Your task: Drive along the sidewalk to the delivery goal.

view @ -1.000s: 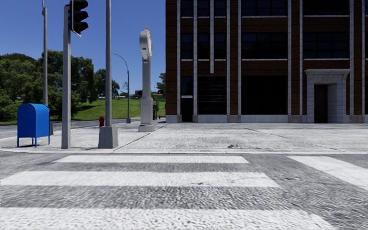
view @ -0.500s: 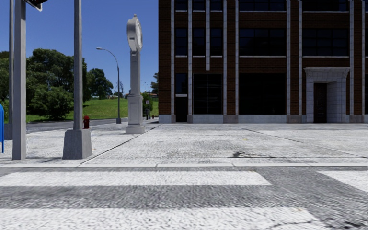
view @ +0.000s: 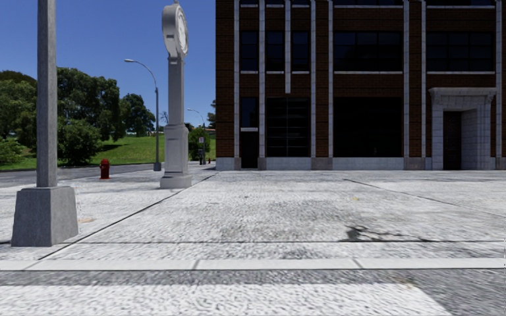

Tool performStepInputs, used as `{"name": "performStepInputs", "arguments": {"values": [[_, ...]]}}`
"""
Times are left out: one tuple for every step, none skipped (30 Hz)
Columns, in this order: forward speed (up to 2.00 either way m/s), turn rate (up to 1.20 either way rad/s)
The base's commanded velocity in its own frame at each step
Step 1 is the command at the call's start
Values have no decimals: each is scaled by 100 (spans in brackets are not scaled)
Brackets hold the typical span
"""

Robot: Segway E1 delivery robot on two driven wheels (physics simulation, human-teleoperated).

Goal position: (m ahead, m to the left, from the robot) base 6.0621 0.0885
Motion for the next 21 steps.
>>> {"name": "performStepInputs", "arguments": {"values": [[200,0],[200,0],[200,0],[200,0],[200,0],[200,0],[200,0],[200,0],[200,0],[200,0],[200,0],[200,0],[200,0],[200,0],[200,0],[197,0],[197,0],[184,0],[163,0],[142,0],[142,0]]}}
